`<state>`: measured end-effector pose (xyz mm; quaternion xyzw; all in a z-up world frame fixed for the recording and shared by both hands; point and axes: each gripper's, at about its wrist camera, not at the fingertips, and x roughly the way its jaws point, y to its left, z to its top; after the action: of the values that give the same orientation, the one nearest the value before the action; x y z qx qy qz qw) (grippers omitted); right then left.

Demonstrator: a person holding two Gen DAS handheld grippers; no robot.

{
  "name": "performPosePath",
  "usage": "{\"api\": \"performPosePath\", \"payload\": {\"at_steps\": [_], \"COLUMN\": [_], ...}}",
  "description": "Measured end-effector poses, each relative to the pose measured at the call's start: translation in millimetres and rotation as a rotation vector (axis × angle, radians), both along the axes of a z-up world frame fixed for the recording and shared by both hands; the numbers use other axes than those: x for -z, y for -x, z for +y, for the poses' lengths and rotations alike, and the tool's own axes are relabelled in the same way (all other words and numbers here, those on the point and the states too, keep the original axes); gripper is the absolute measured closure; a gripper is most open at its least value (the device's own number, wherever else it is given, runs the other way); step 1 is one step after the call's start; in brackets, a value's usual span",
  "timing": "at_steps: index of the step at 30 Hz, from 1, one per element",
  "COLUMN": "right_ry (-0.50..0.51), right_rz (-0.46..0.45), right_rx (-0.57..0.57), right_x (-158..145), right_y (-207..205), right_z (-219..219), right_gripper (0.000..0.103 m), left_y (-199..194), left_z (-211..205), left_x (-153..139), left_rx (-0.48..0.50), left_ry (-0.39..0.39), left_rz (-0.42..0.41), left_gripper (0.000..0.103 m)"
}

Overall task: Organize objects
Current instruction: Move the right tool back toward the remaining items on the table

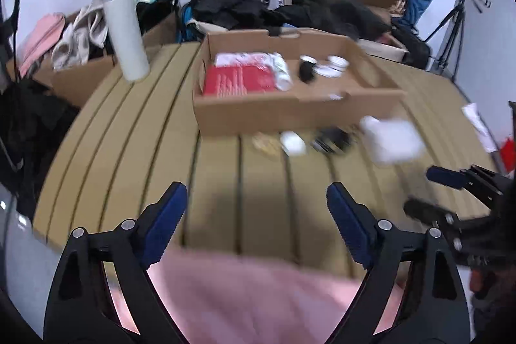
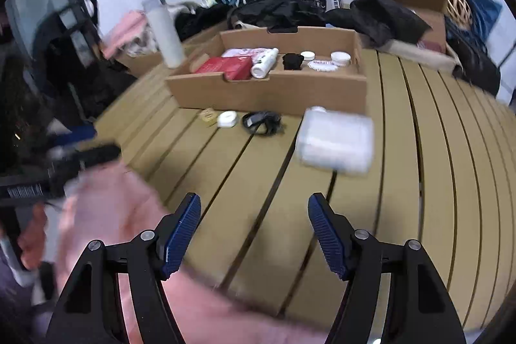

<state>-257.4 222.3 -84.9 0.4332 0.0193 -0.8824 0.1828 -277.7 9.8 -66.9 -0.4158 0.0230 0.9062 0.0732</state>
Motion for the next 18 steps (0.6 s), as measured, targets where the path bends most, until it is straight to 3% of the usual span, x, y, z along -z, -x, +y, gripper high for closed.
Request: {"api": "performPosePath", "payload": {"at_steps": [3, 5, 9, 10, 11, 14, 18], "right_ry": [-0.009, -0.054, -0.111, -0.131, -0.15, -0.182, -0.192], "right_rz": [-0.009, -0.021, -0.017, -0.016, -0.022, -0.011, -0.026], "right_rx": [-0.026, -0.023, -0.017, -0.02, -0.019, -0.027, -0.018], "right_x": [13, 23, 37, 39, 43, 50, 60], "right_y": [39, 62, 94, 100, 105, 112, 114], "right_z": [-16, -26, -38, -41, -44, -48, -50], "right_gripper": [0.03, 0.03, 0.03, 0.03, 0.03, 0.03, 0.035], "left_y": [45, 70, 93, 96, 100, 104, 99], "left_z": [0, 1, 10, 12, 13, 15, 13], "left_x": [26, 44, 65, 68, 71, 73, 72], "left_rx": [0.053, 0.08, 0.154, 0.159, 0.167, 0.189, 0.164], "left_ry": [0.008, 0.002, 0.015, 0.022, 0.02, 0.015, 0.034], "left_rz": [-0.068, -0.131, -0.186, -0.194, -0.205, -0.211, -0.192], "left_gripper": [0.019, 0.026, 0.029, 0.032, 0.044, 0.068, 0.076]}}
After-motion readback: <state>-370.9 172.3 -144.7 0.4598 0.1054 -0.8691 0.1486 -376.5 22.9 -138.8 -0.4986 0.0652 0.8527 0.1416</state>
